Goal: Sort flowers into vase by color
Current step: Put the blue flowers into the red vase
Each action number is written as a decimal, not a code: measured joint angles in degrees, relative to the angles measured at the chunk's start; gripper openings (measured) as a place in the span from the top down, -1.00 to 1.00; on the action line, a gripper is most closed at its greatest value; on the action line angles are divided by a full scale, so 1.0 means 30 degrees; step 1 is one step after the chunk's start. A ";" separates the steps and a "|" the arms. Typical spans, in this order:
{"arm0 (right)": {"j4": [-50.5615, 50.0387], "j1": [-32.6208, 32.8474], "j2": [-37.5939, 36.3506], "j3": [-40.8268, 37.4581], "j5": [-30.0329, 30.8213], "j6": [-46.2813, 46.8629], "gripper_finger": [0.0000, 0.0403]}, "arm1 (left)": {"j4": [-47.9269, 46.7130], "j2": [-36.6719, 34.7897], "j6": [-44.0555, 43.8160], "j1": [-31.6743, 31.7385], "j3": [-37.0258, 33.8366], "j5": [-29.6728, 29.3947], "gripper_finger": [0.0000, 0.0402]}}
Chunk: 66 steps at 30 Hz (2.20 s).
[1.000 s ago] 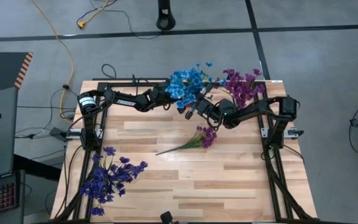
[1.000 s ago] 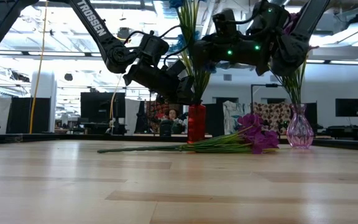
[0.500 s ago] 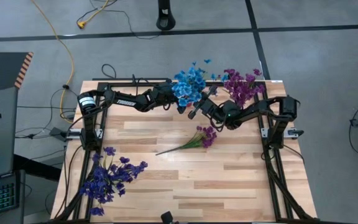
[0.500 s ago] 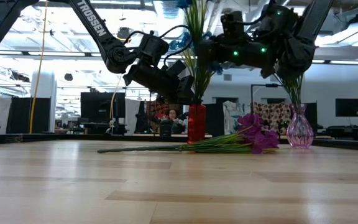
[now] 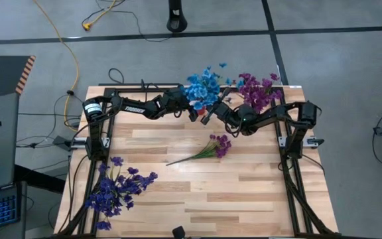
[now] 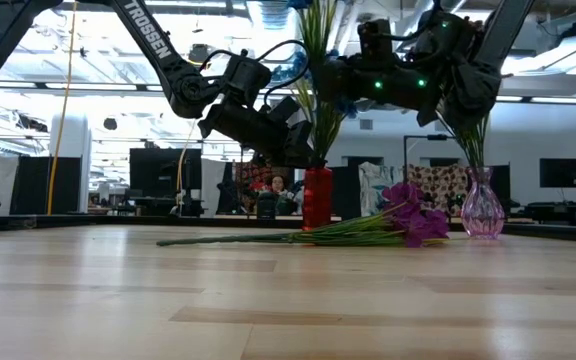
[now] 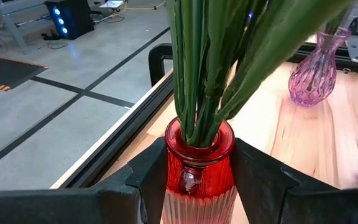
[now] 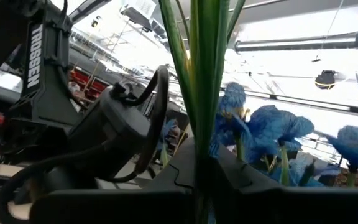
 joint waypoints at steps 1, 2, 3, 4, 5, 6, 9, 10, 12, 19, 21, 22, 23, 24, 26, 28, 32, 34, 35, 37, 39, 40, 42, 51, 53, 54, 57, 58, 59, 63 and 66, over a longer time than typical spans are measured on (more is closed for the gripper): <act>0.0000 0.0000 0.0000 0.0003 0.0000 -0.0003 0.77 | 0.0006 0.0000 -0.0002 0.0000 0.0000 0.0014 0.23; 0.0000 0.0001 0.0000 0.0003 0.0000 -0.0006 0.77 | 0.0006 0.0000 0.0000 0.0000 0.0000 0.0113 0.23; 0.0000 0.0007 0.0000 0.0003 0.0000 -0.0006 0.77 | 0.0006 0.0000 0.0000 0.0007 0.0000 0.0314 0.23; 0.0000 0.0007 0.0000 0.0003 -0.0021 -0.0006 0.77 | 0.0006 0.0000 -0.0007 0.0007 0.0000 0.0617 0.23; 0.0000 0.0000 0.0000 0.0003 -0.0022 -0.0014 0.77 | 0.0006 0.0000 -0.0008 0.0007 0.0000 0.0856 0.23; -0.0004 0.0000 0.0000 0.0003 -0.0022 -0.0008 0.77 | 0.0006 0.0000 -0.0015 -0.0003 0.0000 0.0962 0.23; -0.0165 0.0007 0.0000 0.0003 -0.0022 -0.0014 0.77 | 0.0000 0.0000 -0.0022 -0.0007 0.0000 0.0996 0.23; -0.0177 0.0007 0.0000 0.0003 -0.0022 -0.0021 0.77 | -0.0002 0.0000 -0.0022 -0.0007 0.0000 0.0988 0.23; -0.0225 0.0007 0.0000 0.0003 -0.0022 -0.0021 0.77 | 0.0002 0.0000 -0.0030 -0.0007 0.0000 0.0984 0.23; -0.1258 0.0007 -0.0015 0.0003 -0.0007 -0.0072 0.77 | 0.0006 0.0000 -0.0087 -0.0007 0.0000 0.0972 0.23; -0.1504 0.0015 -0.0015 0.0003 -0.0007 -0.0072 0.77 | 0.0006 0.0000 -0.0087 -0.0007 0.0000 0.0969 0.23; -0.1623 0.0015 -0.0016 0.0004 -0.0007 -0.0083 0.77 | 0.0006 0.0000 -0.0087 -0.0007 0.0000 0.0969 0.23; -0.1729 0.0015 -0.0022 0.0019 -0.0007 -0.0128 0.77 | 0.0006 0.0000 -0.0087 -0.0007 0.0000 0.0969 0.23; -0.1809 0.0015 -0.0029 0.0032 -0.0007 -0.0209 0.77 | 0.0006 0.0000 -0.0087 -0.0007 0.0000 0.0969 0.23; -0.1857 0.0015 -0.0029 0.0032 -0.0007 -0.0291 0.77 | 0.0006 0.0000 -0.0087 -0.0007 0.0000 0.0962 0.23; -0.1892 0.0015 -0.0029 0.0032 -0.0007 -0.0509 0.77 | 0.0006 0.0000 -0.0087 -0.0007 0.0000 0.0966 0.23; -0.1790 0.0015 -0.0029 0.0025 0.0015 -0.1195 0.77 | 0.0006 0.0000 -0.0087 -0.0007 0.0000 0.0962 0.23; -0.1770 0.0007 -0.0026 0.0025 0.0029 -0.1567 0.77 | 0.0006 0.0000 -0.0087 -0.0007 0.0000 0.0962 0.23; -0.1770 0.0007 -0.0029 0.0019 0.0035 -0.1807 0.77 | 0.0006 0.0000 -0.0087 -0.0007 0.0000 0.0962 0.23; -0.1770 0.0007 -0.0022 0.0017 0.0036 -0.2067 0.77 | 0.0006 0.0000 -0.0087 -0.0007 0.0000 0.0962 0.23; -0.1744 0.0007 -0.0022 0.0016 0.0036 -0.2103 0.77 | 0.0006 0.0000 -0.0087 -0.0007 0.0000 0.0962 0.23; -0.1697 0.0007 -0.0022 0.0009 0.0036 -0.2133 0.77 | 0.0006 0.0000 -0.0087 -0.0007 0.0000 0.0962 0.23; -0.1391 0.0007 0.0006 -0.0005 0.0043 -0.2214 0.77 | 0.0006 0.0000 -0.0087 -0.0007 0.0003 0.0954 0.23; -0.0044 0.0498 0.0007 -0.0019 0.0102 -0.2250 0.77 | 0.0006 0.0000 -0.0080 -0.0007 0.0007 0.0947 0.23; -0.0029 0.0644 0.0007 -0.0019 0.0117 -0.2243 0.77 | 0.0006 0.0000 -0.0081 -0.0007 0.0007 0.0947 0.23; -0.0029 0.0690 0.0007 -0.0019 0.0117 -0.2245 0.77 | 0.0006 0.0000 -0.0086 -0.0007 0.0007 0.0947 0.23; -0.0027 0.0777 0.0007 -0.0019 0.0131 -0.1994 0.77 | 0.0006 0.0000 -0.0080 -0.0007 0.0007 0.0942 0.23; -0.0022 0.0785 0.0007 -0.0019 0.0138 -0.1638 0.77 | 0.0006 0.0000 -0.0080 -0.0007 0.0007 0.0944 0.23; -0.0029 0.0780 0.0007 -0.0019 0.0138 -0.1234 0.77 | 0.0006 0.0000 -0.0080 -0.0007 0.0007 0.0940 0.23; -0.0022 0.0782 0.0007 -0.0019 0.0131 -0.0357 0.77 | 0.0006 0.0000 -0.0080 -0.0007 0.0007 0.0940 0.23; -0.0022 0.0808 0.0007 -0.0019 0.0131 0.0429 0.77 | 0.0006 0.0000 -0.0078 -0.0007 0.0007 0.0945 0.23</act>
